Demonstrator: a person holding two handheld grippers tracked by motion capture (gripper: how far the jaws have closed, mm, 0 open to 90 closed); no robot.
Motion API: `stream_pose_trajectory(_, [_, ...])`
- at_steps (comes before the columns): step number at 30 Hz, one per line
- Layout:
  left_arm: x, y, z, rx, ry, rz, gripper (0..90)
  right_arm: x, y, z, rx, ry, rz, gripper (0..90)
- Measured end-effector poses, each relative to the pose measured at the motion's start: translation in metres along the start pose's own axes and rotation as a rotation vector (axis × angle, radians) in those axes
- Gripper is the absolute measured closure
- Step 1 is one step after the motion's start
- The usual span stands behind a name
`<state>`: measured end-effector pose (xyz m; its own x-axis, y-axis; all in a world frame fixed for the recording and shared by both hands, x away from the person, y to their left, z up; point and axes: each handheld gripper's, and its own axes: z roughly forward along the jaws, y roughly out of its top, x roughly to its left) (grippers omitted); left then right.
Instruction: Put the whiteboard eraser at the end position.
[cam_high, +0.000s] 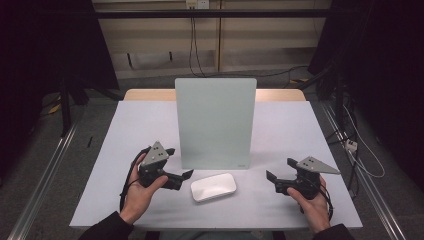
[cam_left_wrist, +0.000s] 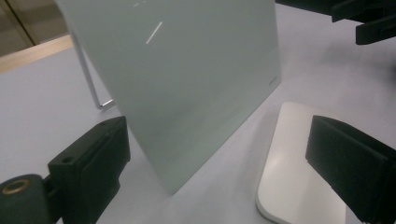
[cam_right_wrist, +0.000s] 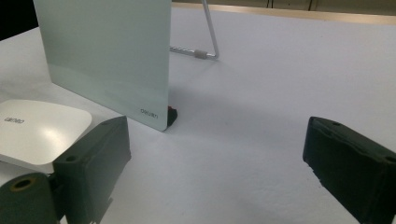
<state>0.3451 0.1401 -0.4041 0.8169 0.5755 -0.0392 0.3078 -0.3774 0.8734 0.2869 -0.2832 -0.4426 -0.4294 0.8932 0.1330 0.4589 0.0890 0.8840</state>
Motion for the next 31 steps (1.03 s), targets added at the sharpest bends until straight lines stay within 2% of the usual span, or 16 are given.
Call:
stream_pose_trajectory(3, [0.002, -0.006, -0.01, -0.021, 0.031, -0.009, 6.5, -0.001, 0.0, -0.001, -0.001, -0.002, 0.0, 7.5])
stream_pose_trajectory(6, [0.005, -0.01, -0.018, -0.03, 0.057, -0.039, 6.4, 0.0, 0.0, -0.001, 0.0, -0.003, -0.003, 7.5])
stream_pose_trajectory(12, [0.009, -0.023, -0.028, -0.022, 0.075, -0.054, 6.4, -0.001, 0.0, -0.001, 0.0, -0.004, -0.001, 7.5])
stream_pose_trajectory(17, [0.013, -0.032, -0.036, -0.03, 0.093, -0.087, 6.4, 0.0, 0.0, -0.001, 0.0, -0.006, -0.002, 7.5])
stream_pose_trajectory(23, [0.018, -0.038, -0.042, -0.068, 0.121, -0.119, 6.3, 0.0, -0.001, -0.002, -0.001, -0.01, -0.004, 7.6])
stream_pose_trajectory(25, [0.018, -0.038, -0.044, -0.079, 0.118, -0.13, 6.0, -0.001, -0.001, -0.002, -0.001, -0.012, -0.003, 7.6])
stream_pose_trajectory(27, [0.015, -0.038, -0.044, -0.086, 0.159, -0.134, 6.0, -0.001, -0.001, -0.002, 0.002, -0.014, -0.001, 7.6])
stream_pose_trajectory(28, [0.016, -0.038, -0.044, -0.084, 0.143, -0.144, 6.0, -0.001, -0.001, -0.002, 0.001, -0.014, -0.002, 7.6])
stream_pose_trajectory(29, [0.015, -0.038, -0.045, -0.093, 0.144, -0.155, 6.0, -0.001, -0.001, -0.001, 0.0, -0.014, -0.003, 7.6])
stream_pose_trajectory(30, [0.014, -0.038, -0.046, -0.09, 0.162, -0.137, 6.0, -0.001, -0.001, -0.002, 0.002, -0.015, -0.004, 7.6])
stream_pose_trajectory(31, [0.014, -0.038, -0.046, -0.093, 0.161, -0.128, 6.0, -0.001, -0.001, -0.002, 0.001, -0.013, -0.008, 7.6])
